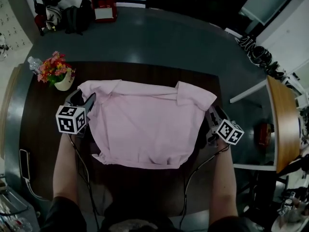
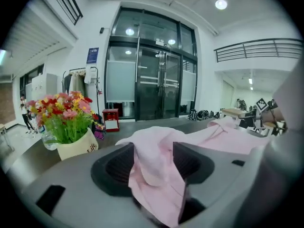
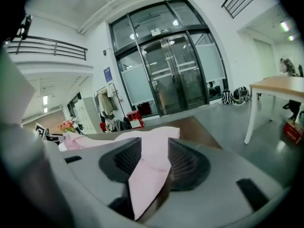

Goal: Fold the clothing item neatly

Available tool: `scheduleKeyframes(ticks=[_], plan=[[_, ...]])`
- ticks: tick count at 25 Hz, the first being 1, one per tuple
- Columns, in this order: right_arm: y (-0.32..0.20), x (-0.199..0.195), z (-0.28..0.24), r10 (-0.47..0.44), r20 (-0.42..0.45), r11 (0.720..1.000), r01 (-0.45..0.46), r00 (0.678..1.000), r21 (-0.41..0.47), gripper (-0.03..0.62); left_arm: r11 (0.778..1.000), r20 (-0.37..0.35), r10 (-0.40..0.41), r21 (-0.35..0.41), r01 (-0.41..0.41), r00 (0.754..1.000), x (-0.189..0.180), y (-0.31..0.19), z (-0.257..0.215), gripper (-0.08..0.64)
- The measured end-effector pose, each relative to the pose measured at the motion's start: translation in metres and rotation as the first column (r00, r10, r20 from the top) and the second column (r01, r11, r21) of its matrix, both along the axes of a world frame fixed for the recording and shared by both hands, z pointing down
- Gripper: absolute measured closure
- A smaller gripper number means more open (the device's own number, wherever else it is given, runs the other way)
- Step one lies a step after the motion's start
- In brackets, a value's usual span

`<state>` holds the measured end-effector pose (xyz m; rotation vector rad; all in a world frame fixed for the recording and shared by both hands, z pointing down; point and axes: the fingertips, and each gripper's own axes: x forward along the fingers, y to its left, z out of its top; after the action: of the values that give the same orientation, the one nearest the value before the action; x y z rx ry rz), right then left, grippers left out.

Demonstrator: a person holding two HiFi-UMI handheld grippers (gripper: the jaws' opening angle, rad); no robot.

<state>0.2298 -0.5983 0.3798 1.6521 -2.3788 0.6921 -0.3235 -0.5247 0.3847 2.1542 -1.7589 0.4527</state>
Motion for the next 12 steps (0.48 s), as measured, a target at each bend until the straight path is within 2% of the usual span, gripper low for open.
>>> scheduleKeyframes(ticks=[6, 8, 12], plan=[[0.079, -0.048, -0.040, -0.110, -0.012, 0.985, 0.110, 0.994, 0.130, 0.449, 0.999, -0.022, -0.013, 0.029, 0.013, 1.000, 0.032, 0.069, -0.023, 0.308], [0.113, -0.068, -0.056, -0.155, 0.003, 0.973, 0.152, 0.988, 0.175, 0.451, 0.998, -0.038, 0.000, 0.060, 0.003, 0.999, 0.054, 0.099, -0.037, 0.308], [0.185, -0.089, -0.080, -0.190, 0.066, 0.952, 0.167, 0.980, 0.257, 0.494, 0.992, -0.051, 0.029, 0.127, -0.022, 0.998, 0.108, 0.162, -0.059, 0.310]])
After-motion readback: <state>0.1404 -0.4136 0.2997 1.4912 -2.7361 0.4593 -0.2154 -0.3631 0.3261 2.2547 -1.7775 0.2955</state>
